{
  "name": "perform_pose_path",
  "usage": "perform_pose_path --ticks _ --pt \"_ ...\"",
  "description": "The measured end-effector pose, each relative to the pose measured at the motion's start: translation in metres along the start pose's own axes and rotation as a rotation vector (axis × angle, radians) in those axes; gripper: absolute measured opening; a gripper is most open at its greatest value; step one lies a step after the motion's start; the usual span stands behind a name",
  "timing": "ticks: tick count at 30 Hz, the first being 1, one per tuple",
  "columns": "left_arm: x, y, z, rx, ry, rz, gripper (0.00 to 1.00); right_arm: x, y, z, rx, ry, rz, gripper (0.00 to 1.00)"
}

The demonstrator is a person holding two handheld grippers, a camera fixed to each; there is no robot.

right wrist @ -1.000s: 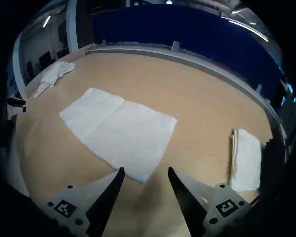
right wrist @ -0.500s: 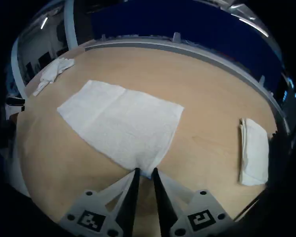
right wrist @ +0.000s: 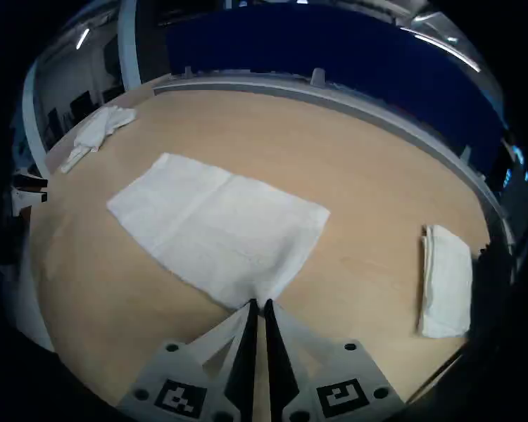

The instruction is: Fold towel

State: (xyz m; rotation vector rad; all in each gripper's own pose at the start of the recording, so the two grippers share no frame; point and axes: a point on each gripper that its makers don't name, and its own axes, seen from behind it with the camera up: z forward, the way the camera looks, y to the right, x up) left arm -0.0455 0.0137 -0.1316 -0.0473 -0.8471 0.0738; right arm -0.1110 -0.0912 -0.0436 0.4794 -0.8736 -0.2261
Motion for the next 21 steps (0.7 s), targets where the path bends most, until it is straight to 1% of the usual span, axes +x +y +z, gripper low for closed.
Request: perform_pose_path --ticks 6,11,17,21 --pt "0.002 -0.004 -0.004 0.003 0.007 -0.011 0.83 0.032 -0.008 -0.011 0.005 0.048 -0.028 0.07" --pt "0.006 -0.009 -0.010 0.006 0.022 -0.020 0.83 0.069 -0.021 -0.017 0.018 0.093 -0.075 0.07" --pt "0.011 -0.015 -0.017 0.010 0.044 -0.039 0.83 0.113 -0.046 -0.020 0.047 0.144 -0.141 0.07" --pt "0.010 -0.017 -0.021 0.014 0.053 -0.054 0.83 0.130 -0.067 -0.017 0.073 0.156 -0.179 0.07"
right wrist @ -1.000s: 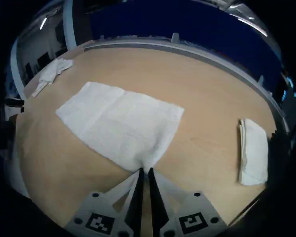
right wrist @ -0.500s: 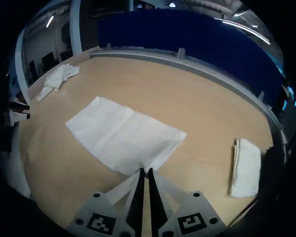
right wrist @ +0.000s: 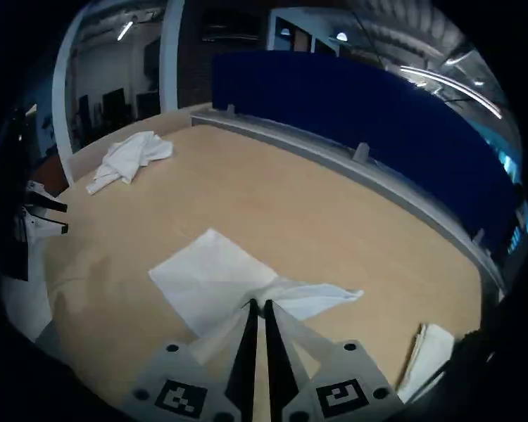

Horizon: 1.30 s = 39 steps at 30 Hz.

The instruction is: Fold towel

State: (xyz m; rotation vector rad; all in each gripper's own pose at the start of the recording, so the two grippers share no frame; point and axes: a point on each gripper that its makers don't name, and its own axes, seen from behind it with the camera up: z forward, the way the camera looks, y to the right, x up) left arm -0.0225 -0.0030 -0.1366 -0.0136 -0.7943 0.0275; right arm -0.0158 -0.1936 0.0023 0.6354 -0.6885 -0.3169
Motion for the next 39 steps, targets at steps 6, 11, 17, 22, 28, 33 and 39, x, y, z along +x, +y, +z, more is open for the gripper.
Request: perform_pose_path --ticks 6,11,17,22,28,33,39 --pt "-0.004 -0.004 -0.007 0.010 0.006 -0.021 0.83 0.009 -0.034 0.019 0.057 -0.006 -0.032 0.07" --pt "-0.007 -0.004 -0.015 0.012 0.011 -0.048 0.83 0.016 -0.069 0.037 0.111 -0.008 -0.047 0.07" --pt "-0.010 -0.006 -0.020 0.018 0.013 -0.060 0.83 0.022 -0.108 0.062 0.173 -0.010 -0.067 0.07" --pt "-0.014 -0.007 -0.020 0.020 0.008 -0.071 0.83 0.005 -0.138 0.091 0.232 -0.038 -0.054 0.07" --pt "-0.017 -0.005 -0.017 0.018 0.002 -0.072 0.83 -0.015 -0.153 0.110 0.268 -0.078 -0.027 0.07" --pt "-0.018 -0.004 -0.014 0.016 -0.001 -0.066 0.83 -0.013 -0.151 0.105 0.273 -0.067 -0.030 0.15" --pt "-0.016 -0.006 -0.015 0.018 -0.001 -0.066 0.83 -0.014 -0.145 0.089 0.273 -0.045 -0.038 0.65"
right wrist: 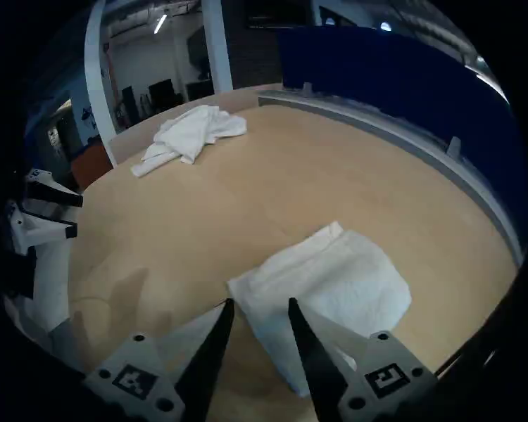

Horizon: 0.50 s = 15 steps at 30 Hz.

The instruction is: Fold towel

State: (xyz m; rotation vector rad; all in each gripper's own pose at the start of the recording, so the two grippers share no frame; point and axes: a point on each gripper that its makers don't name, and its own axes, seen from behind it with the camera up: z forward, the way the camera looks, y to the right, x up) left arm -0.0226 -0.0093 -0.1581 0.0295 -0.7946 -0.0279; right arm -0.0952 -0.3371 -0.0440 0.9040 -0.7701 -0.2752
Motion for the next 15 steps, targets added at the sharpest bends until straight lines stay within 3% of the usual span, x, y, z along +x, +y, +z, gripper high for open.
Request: perform_pose_path --ticks 5,7,15 --pt "0.001 -0.003 -0.001 0.006 0.001 -0.004 0.83 -0.007 0.015 -0.021 -0.068 0.017 -0.004 0.92" --pt "0.001 -0.004 -0.001 0.006 0.001 -0.007 0.83 -0.013 0.023 -0.029 -0.100 0.018 0.002 0.98" --pt "-0.002 -0.002 0.000 0.006 0.000 -0.010 0.83 -0.043 0.046 -0.046 -0.186 -0.009 0.060 0.99"
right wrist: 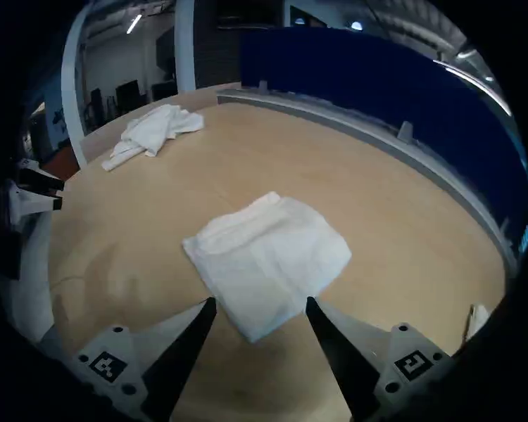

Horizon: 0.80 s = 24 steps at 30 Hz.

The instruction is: Fold towel

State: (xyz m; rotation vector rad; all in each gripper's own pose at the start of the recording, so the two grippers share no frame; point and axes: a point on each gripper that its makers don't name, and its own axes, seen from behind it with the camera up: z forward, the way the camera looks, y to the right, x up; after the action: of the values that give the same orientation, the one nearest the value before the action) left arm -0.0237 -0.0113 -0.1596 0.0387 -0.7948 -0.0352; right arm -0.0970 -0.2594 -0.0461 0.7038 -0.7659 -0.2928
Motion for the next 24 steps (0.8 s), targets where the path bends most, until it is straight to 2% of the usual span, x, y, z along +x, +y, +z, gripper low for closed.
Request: perform_pose_path --ticks 5,12,15,19,24 --pt "0.000 0.004 0.001 -0.003 0.000 0.006 0.83 -0.006 0.005 0.000 -0.011 -0.007 0.027 0.99" --pt "0.002 0.007 0.000 -0.007 0.000 0.008 0.83 -0.016 0.004 0.002 -0.012 -0.032 0.023 0.99" --pt "0.002 0.008 0.000 -0.007 0.000 0.007 0.83 -0.024 0.001 0.005 -0.004 -0.053 0.027 0.91" --pt "0.001 0.008 0.001 -0.007 -0.001 0.006 0.83 -0.034 -0.002 0.008 0.001 -0.077 0.036 0.70" --pt "-0.001 0.008 0.002 -0.007 -0.003 0.005 0.83 -0.041 -0.005 0.010 0.009 -0.089 0.044 0.60"
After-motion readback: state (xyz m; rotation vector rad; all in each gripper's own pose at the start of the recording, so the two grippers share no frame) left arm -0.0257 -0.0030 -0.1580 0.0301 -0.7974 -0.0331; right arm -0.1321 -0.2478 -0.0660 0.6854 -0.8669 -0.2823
